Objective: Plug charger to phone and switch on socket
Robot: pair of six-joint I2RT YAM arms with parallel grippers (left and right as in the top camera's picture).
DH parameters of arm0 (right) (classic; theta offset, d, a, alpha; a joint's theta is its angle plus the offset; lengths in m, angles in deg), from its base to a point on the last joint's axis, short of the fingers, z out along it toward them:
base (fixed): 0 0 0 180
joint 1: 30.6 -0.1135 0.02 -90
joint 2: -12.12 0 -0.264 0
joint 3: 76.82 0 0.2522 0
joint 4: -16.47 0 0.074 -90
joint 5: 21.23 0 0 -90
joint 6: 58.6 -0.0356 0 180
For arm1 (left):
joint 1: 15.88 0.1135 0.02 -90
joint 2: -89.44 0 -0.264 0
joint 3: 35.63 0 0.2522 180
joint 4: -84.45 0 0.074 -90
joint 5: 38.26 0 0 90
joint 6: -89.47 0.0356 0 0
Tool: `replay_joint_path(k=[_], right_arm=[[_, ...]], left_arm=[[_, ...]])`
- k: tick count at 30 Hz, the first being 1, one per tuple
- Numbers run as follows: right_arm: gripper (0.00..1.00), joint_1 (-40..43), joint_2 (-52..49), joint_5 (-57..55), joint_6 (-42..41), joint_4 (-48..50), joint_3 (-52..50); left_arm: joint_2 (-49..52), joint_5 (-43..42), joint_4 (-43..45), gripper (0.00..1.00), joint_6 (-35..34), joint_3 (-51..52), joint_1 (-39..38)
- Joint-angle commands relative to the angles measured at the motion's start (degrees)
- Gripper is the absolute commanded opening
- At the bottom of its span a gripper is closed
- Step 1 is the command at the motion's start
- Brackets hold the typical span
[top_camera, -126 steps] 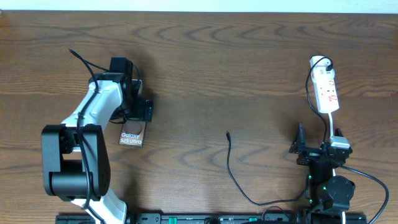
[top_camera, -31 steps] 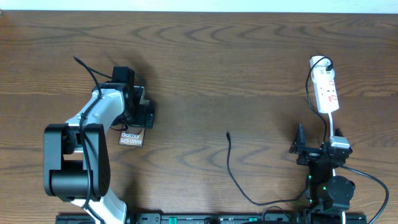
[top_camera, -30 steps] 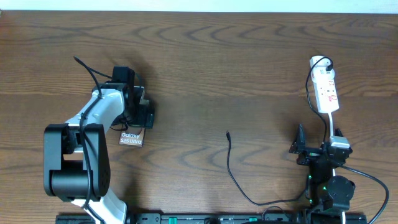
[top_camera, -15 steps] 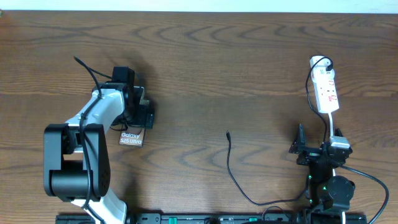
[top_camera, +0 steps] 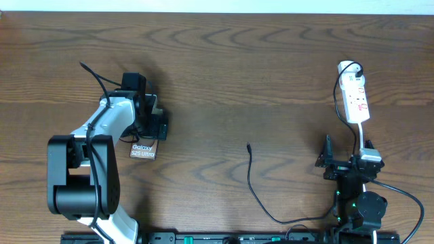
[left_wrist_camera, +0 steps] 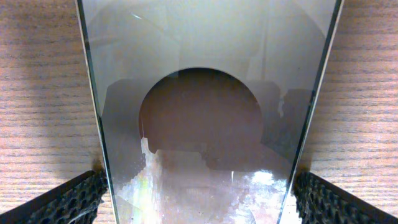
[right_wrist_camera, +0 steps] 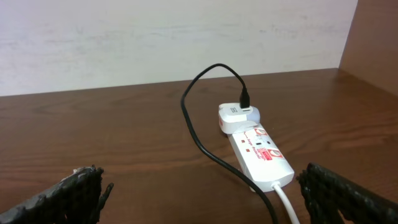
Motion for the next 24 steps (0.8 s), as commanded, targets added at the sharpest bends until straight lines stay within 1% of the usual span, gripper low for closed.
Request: replay_joint_path(k=[1, 24], right_arm=[[0.99, -0.52, 0.35, -0.66, 0.7, -0.24, -0.04], [0.99, -0.52, 0.33, -0.66, 0.7, -0.26, -0.04]], left_arm=[[0.81, 0.39, -0.55, 0.99, 0.79, 2.19, 0.07], [0.81, 0.35, -0.52, 0.99, 0.76, 2.21, 0.07]])
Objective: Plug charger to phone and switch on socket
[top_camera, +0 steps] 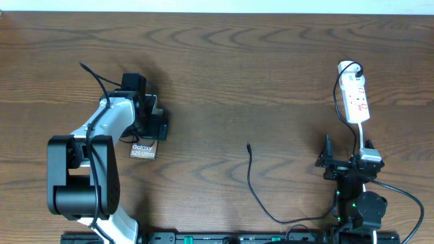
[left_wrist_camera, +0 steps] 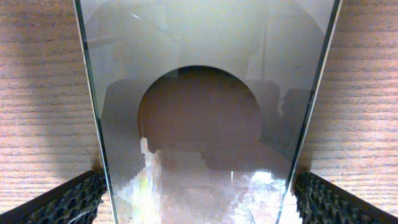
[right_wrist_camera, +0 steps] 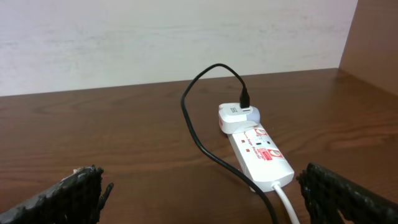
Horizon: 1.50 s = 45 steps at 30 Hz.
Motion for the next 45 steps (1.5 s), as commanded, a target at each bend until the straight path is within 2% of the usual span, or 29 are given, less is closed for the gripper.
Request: replay_joint_path(k=[1, 9, 24, 45], right_arm=[[0.99, -0.52, 0.33, -0.66, 0.68, -0.26, -0.04], [0.99, -0.52, 0.33, -0.66, 0.68, -0.26, -0.04], [0.99, -0.52, 0.33, -0.66, 0.68, -0.26, -0.04], [0.99, -0.52, 0.33, -0.66, 0.68, -0.24, -0.04]], left_arm=[[0.9, 0.5, -0.52, 0.99, 0.74, 2.12, 0.07], [0.9, 0.5, -0.35, 1.0, 0.74, 2.14, 0.07], [0.9, 0.5, -0.35, 0.88, 0.74, 2.14, 0.07], [0.9, 0.52, -0.33, 0.86, 0.74, 2.16, 0.07]])
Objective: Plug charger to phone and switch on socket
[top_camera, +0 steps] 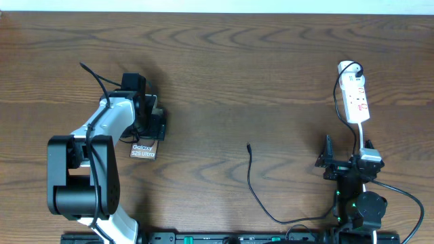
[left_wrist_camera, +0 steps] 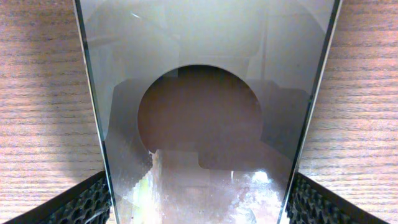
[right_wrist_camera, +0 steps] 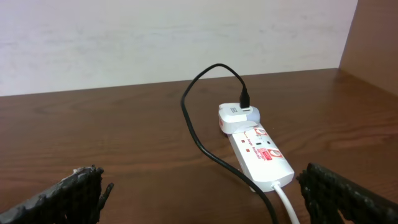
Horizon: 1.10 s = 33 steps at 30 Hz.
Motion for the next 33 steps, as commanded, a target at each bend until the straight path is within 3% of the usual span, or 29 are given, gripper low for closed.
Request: replay_joint_path(k=[1, 33], right_arm=[[0.99, -0.52, 0.33, -0.66, 0.7, -0.26, -0.04], [0.99, -0.52, 0.33, -0.66, 0.7, -0.28, -0.04]], left_arm=[[0.9, 0.5, -0.33, 0.86, 0.74, 2.14, 0.07], [0.9, 0.52, -0.31, 0.77, 0.74, 2.14, 0.07]])
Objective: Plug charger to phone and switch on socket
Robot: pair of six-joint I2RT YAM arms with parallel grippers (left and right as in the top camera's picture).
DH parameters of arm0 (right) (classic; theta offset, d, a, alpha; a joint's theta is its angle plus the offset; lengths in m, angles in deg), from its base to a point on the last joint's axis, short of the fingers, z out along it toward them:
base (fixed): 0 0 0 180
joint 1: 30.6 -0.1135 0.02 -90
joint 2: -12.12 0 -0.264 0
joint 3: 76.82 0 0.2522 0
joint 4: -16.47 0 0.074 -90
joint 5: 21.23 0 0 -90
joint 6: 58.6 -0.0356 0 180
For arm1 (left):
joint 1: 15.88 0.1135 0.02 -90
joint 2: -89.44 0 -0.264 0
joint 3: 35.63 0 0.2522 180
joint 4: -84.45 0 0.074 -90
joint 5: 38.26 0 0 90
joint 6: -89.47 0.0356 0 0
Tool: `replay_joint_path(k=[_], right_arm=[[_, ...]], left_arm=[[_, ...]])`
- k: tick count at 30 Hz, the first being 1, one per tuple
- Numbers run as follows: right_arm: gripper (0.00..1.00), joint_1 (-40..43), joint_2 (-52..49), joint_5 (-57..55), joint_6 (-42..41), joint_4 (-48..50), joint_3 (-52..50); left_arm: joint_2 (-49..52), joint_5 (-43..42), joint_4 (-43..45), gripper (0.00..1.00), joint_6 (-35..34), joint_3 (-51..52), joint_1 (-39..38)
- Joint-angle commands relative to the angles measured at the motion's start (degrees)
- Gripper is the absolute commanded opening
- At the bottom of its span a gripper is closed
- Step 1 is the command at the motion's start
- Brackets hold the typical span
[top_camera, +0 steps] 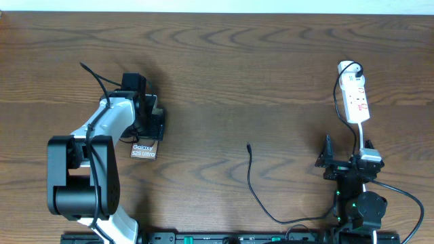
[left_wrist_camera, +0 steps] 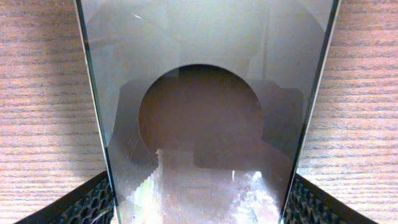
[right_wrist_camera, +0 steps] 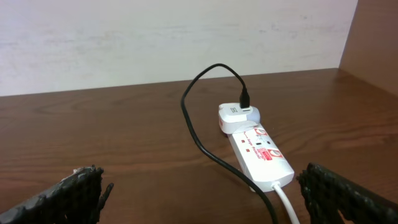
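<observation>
The phone (left_wrist_camera: 199, 112) lies glass-up on the table and fills the left wrist view; overhead only its end with the "Galaxy S25 Ultra" label (top_camera: 143, 150) shows from under the arm. My left gripper (left_wrist_camera: 199, 200) straddles it, and the black fingers (left_wrist_camera: 87, 202) press on its two long edges. The black charger cable (top_camera: 254, 190) lies mid-table, its free plug (top_camera: 249, 146) pointing to the far side. It runs to the white adapter (right_wrist_camera: 236, 117) in the white power strip (right_wrist_camera: 262, 155). My right gripper (right_wrist_camera: 199, 193) stands open in front of the strip, holding nothing.
The power strip (top_camera: 355, 100) lies at the table's far right with its white lead running toward the right arm's base. A pale wall backs the table behind the strip. The left arm's own cable sticks out to the far left.
Almost nothing differs: the reflection in the phone's glass has shifted slightly. Both arms, the cable and the power strip stand where they were.
At the two oldest moments my left fingers sat low in the corners beside the phone's edges. By 1.1 s ago they had come in against the edges, and they stay there now. The right arm, the cable and the strip have not moved.
</observation>
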Motion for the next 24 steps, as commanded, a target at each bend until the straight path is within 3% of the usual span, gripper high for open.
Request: replay_joint_path(k=[1, 9, 18, 21, 24], right_arm=[[0.99, -0.52, 0.33, -0.66, 0.7, -0.26, -0.04], [0.99, -0.52, 0.33, -0.66, 0.7, -0.26, -0.04], [0.99, -0.52, 0.33, -0.66, 0.7, -0.24, -0.04], [0.99, -0.52, 0.33, -0.66, 0.7, -0.24, -0.04], [0.99, -0.52, 0.33, -0.66, 0.7, -0.24, -0.04]], left_arm=[[1.01, 0.5, -0.28, 0.77, 0.74, 2.14, 0.02], [1.01, 0.5, -0.28, 0.76, 0.72, 2.14, 0.02], [1.01, 0.5, -0.28, 0.66, 0.72, 2.14, 0.02], [1.01, 0.5, -0.28, 0.6, 0.72, 2.14, 0.02], [1.01, 0.48, -0.11, 0.45, 0.72, 2.14, 0.02]])
